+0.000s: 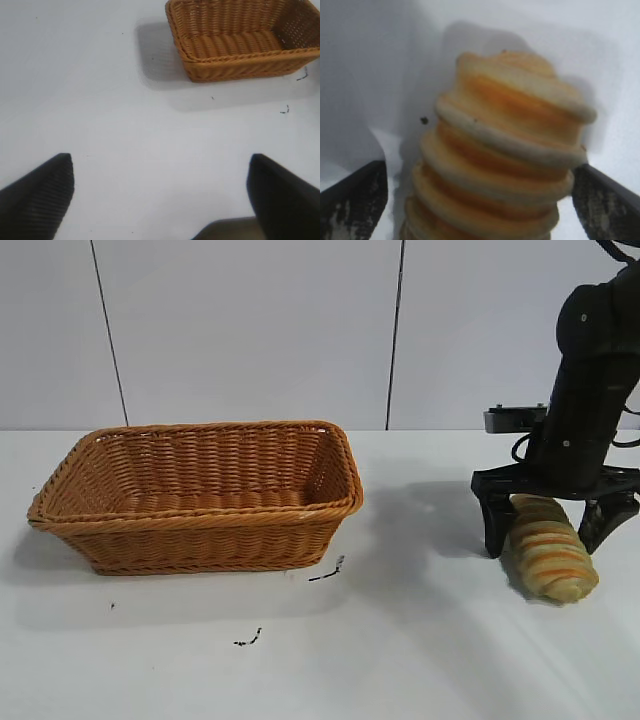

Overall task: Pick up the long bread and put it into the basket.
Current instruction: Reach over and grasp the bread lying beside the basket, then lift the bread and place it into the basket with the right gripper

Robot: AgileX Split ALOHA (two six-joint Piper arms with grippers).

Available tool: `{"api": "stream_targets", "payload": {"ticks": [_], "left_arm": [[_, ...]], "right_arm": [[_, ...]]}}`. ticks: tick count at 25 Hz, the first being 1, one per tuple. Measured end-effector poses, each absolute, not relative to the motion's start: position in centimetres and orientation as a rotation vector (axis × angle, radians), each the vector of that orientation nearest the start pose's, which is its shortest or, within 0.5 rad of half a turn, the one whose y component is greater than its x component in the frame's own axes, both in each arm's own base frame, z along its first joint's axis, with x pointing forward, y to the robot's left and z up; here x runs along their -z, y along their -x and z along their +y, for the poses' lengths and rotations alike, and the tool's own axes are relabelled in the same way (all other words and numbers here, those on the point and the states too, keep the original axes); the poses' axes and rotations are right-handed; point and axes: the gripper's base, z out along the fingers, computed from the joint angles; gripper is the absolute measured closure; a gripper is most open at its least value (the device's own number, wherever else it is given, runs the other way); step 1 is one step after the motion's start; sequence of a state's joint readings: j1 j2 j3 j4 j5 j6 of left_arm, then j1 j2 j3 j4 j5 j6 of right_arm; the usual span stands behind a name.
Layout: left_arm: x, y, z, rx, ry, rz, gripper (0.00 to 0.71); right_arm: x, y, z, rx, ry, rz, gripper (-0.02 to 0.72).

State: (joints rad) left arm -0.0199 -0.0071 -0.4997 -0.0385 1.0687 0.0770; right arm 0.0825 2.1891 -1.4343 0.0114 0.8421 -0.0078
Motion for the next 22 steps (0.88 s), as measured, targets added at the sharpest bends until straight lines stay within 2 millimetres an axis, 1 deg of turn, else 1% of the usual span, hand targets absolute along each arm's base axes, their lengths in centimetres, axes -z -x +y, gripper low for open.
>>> {"api": "stream_targets", "payload": {"ticks": [1, 2, 5, 7, 10, 13, 15, 17, 21, 22], "left_arm": [[-27.7, 0.6, -0.3, 0.010, -0.101, 2.042, 0.018], [-27.7, 0.6, -0.3, 0.010, -0.101, 2.042, 0.018], [-27.7, 0.6, -0.3, 0.010, -0.101, 2.042, 0.018], [-27.7, 0.6, -0.3, 0.010, -0.101, 2.042, 0.018], [-27.7, 0.6, -0.3, 0.010, -0.101, 2.042, 0.018], [-27.7, 0.6, -0.3, 0.010, -0.101, 2.042, 0.018], [-27.7, 0.6, -0.3, 0.010, -0.101, 2.042, 0.018], [-27.7, 0.6, -0.3, 0.010, -0.101, 2.042, 0.018], [-27.7, 0.6, -0.3, 0.010, -0.101, 2.042, 0.018], [-27.7, 0.6, -0.3, 0.010, -0.101, 2.042, 0.018]], "right_arm": [[-10.2, -41.0, 3.5, -0.017, 0.128, 3.079, 0.540], [-10.2, -41.0, 3.5, -0.017, 0.128, 3.078, 0.563], [-11.1, -41.0, 3.4, -0.005, 0.138, 3.059, 0.563], [-12.6, -41.0, 3.3, 0.008, 0.148, 3.020, 0.563], [-16.0, -40.9, 3.2, 0.017, 0.153, 2.938, 0.564], [-18.9, -40.5, 3.3, 0.016, 0.153, 2.869, 0.564], [-20.4, -40.5, 3.4, 0.015, 0.158, 2.845, 0.564], [-21.9, -41.2, 3.8, 0.013, 0.167, 2.814, 0.564], [-25.3, -43.3, 4.8, -0.005, 0.183, 2.713, 0.564], [-25.8, -43.9, 5.2, -0.006, 0.193, 2.699, 0.564]]}}
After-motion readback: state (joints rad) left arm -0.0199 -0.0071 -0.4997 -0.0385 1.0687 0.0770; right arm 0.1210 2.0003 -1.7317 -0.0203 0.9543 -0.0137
